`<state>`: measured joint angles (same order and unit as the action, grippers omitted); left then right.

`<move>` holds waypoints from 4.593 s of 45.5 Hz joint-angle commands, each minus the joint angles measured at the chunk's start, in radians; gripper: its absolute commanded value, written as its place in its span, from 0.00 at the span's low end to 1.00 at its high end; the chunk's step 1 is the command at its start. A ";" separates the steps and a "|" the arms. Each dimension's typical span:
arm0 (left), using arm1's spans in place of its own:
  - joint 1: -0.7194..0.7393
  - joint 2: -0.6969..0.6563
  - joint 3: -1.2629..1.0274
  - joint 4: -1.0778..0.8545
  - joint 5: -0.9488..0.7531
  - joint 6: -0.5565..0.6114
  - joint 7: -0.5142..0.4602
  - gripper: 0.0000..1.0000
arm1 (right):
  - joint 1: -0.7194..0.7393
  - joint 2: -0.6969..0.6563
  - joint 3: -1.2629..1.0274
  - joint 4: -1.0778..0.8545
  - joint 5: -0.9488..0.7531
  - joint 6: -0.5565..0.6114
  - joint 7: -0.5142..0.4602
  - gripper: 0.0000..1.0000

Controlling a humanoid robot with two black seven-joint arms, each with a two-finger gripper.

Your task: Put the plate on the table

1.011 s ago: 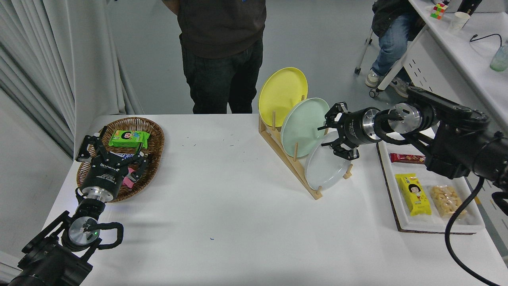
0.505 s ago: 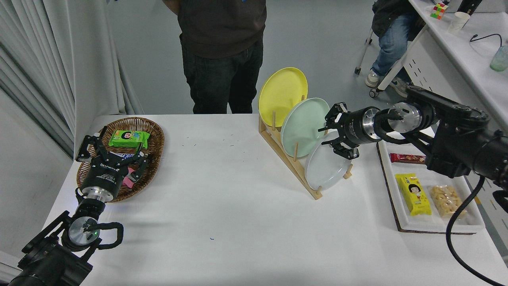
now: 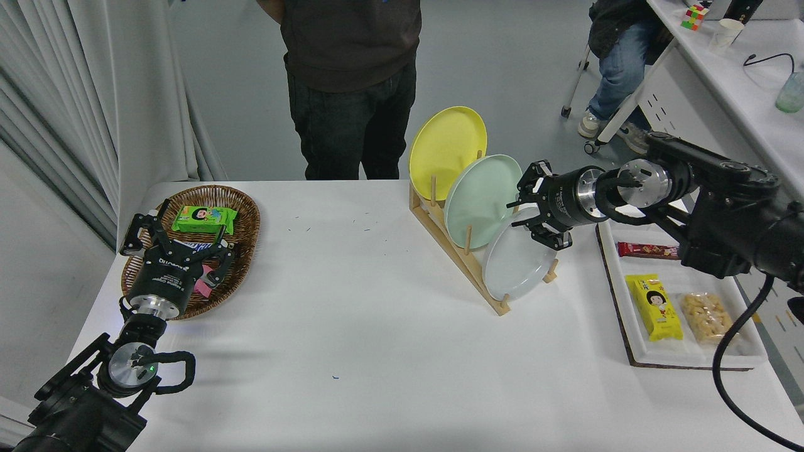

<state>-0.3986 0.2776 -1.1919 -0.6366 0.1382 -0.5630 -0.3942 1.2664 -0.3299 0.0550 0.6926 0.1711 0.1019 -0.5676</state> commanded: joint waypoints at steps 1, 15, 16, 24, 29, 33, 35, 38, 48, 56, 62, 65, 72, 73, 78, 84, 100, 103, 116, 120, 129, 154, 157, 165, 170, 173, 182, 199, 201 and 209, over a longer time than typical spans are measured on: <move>0.000 0.000 0.000 0.000 0.000 0.000 0.000 0.98 | 0.002 -0.001 -0.004 0.002 0.001 0.004 0.000 0.23; 0.001 0.000 0.000 0.000 0.000 0.000 0.000 0.98 | 0.004 -0.003 -0.004 0.004 0.001 0.005 0.000 0.19; 0.000 0.000 0.000 0.000 0.000 0.000 0.000 0.98 | 0.004 -0.003 -0.004 0.004 0.001 0.005 0.000 0.19; 0.001 0.000 0.000 0.000 0.000 0.000 0.000 0.98 | 0.002 -0.008 -0.004 0.004 0.001 0.005 0.000 0.19; 0.001 0.000 0.000 0.000 0.000 0.000 0.000 0.98 | 0.002 -0.008 -0.004 0.004 0.001 0.005 0.000 0.16; 0.000 0.000 0.000 0.000 0.000 0.000 0.000 0.98 | 0.002 -0.008 -0.004 0.005 0.001 0.005 0.000 0.16; 0.000 0.000 0.000 0.000 0.000 0.000 0.000 0.98 | 0.002 -0.008 -0.004 0.005 0.001 0.007 0.000 0.16; 0.000 0.000 0.000 0.000 0.000 0.000 0.000 0.98 | 0.002 -0.009 -0.004 0.005 0.001 0.007 0.000 0.17; 0.001 0.000 0.000 0.000 0.000 0.000 0.000 0.98 | 0.004 -0.009 -0.004 0.016 0.001 0.010 -0.002 0.17; 0.000 0.000 0.000 0.000 0.000 0.000 0.000 0.98 | 0.007 -0.011 -0.004 0.018 0.002 0.010 -0.002 0.16; 0.000 0.000 0.000 0.000 0.000 0.000 0.000 0.98 | 0.016 -0.017 -0.012 0.019 0.002 0.012 -0.002 0.14; 0.001 0.000 0.000 0.000 0.000 0.000 0.000 0.98 | 0.018 -0.018 -0.015 0.019 0.002 0.012 -0.002 0.13; 0.000 0.000 0.000 0.000 0.000 0.000 0.000 0.98 | 0.021 -0.023 -0.017 0.019 0.002 0.012 -0.002 0.13; 0.000 0.000 0.000 0.000 0.000 0.000 0.000 0.98 | 0.021 -0.023 -0.017 0.019 0.002 0.012 -0.002 0.13; 0.001 0.000 0.000 0.000 0.000 0.000 0.000 0.98 | 0.021 -0.023 -0.018 0.019 0.002 0.012 -0.002 0.12; 0.000 0.000 0.000 0.000 0.000 0.000 0.000 0.98 | 0.019 -0.024 -0.018 0.022 0.002 0.012 -0.002 0.09; 0.001 0.000 0.000 0.000 0.000 0.000 0.000 0.98 | 0.019 -0.024 -0.020 0.027 0.002 0.025 -0.002 0.05; 0.000 0.000 0.000 0.000 0.000 0.000 0.000 0.98 | 0.021 -0.024 -0.020 0.028 0.002 0.025 -0.002 0.05; 0.001 0.000 0.000 0.000 0.000 0.000 0.000 0.98 | 0.019 -0.024 -0.020 0.027 0.002 0.025 -0.002 0.01; 0.000 0.000 0.000 0.000 0.000 0.000 0.000 0.98 | 0.021 -0.024 -0.027 0.027 0.002 0.025 -0.002 0.01; 0.001 0.000 0.000 0.000 0.000 0.000 0.000 0.98 | 0.036 -0.024 -0.026 0.022 0.007 0.024 0.000 0.00; 0.000 0.000 0.000 0.000 0.000 0.000 0.000 0.98 | 0.041 -0.024 -0.026 0.021 0.008 0.024 0.000 0.00; 0.000 0.000 0.000 0.000 0.000 0.000 0.000 0.98 | 0.041 -0.024 -0.026 0.022 0.010 0.024 0.000 0.00; 0.000 0.000 0.000 0.000 0.000 0.000 0.000 0.98 | 0.047 -0.029 -0.024 0.025 0.007 0.084 -0.002 0.00; 0.000 0.000 0.000 0.000 0.000 0.000 0.000 0.98 | 0.044 -0.066 -0.026 0.027 0.004 0.150 -0.006 0.00; 0.000 0.000 0.000 0.000 0.000 0.000 0.000 0.98 | 0.045 -0.069 -0.024 0.027 0.004 0.179 -0.005 0.00; 0.001 0.000 0.000 0.000 0.001 0.000 0.000 0.98 | 0.067 -0.072 -0.015 0.027 0.011 0.220 -0.003 0.00; 0.000 0.000 0.000 0.000 0.000 0.000 0.000 0.98 | 0.136 -0.109 0.005 0.027 0.073 0.246 -0.002 0.00; 0.001 0.000 0.000 0.000 0.000 0.000 0.000 0.98 | 0.148 -0.113 0.014 0.025 0.073 0.268 -0.002 0.00; 0.001 0.000 0.000 0.000 0.000 0.000 0.000 0.98 | 0.162 -0.147 0.094 0.027 0.076 0.346 -0.003 0.00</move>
<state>-0.3981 0.2776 -1.1919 -0.6366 0.1381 -0.5630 -0.3942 1.4005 -0.4411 0.0815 0.7184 0.2319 0.3705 -0.5693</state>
